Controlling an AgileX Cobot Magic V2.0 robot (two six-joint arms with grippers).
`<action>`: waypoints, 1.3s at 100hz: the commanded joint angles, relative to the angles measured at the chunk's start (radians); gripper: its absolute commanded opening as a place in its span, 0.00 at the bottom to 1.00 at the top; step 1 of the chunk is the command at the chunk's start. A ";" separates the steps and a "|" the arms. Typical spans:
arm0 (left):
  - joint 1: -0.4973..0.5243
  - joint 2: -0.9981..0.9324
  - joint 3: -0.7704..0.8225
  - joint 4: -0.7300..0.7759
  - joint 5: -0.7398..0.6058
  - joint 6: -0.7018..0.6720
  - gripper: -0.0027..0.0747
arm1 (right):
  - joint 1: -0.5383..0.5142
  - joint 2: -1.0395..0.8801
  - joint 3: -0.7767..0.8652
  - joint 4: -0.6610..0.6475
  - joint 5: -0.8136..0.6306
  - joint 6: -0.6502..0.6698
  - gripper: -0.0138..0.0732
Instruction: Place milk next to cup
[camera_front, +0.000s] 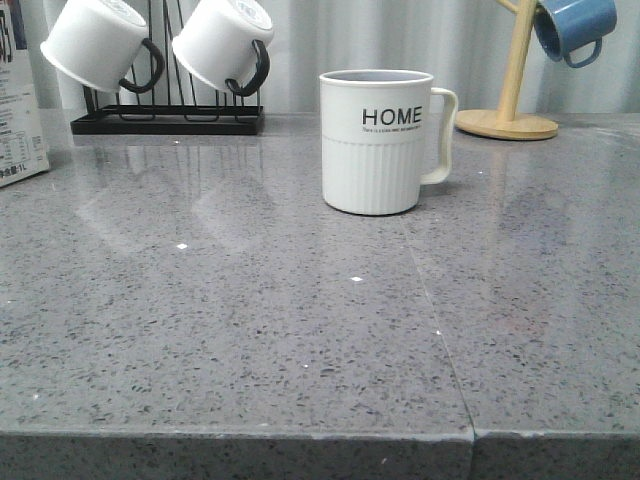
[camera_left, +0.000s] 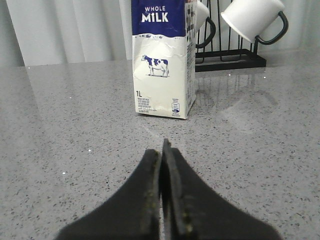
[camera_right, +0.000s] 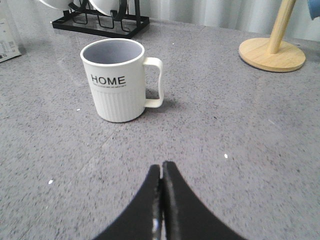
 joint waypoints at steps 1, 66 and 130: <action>-0.007 -0.031 0.061 0.007 -0.078 -0.009 0.01 | 0.003 -0.070 -0.025 -0.005 0.027 -0.007 0.09; -0.007 -0.031 0.037 0.017 -0.185 -0.009 0.01 | 0.003 -0.210 0.026 -0.005 0.149 -0.007 0.09; -0.007 0.466 -0.493 0.042 0.124 -0.015 0.08 | 0.003 -0.210 0.026 -0.005 0.149 -0.007 0.09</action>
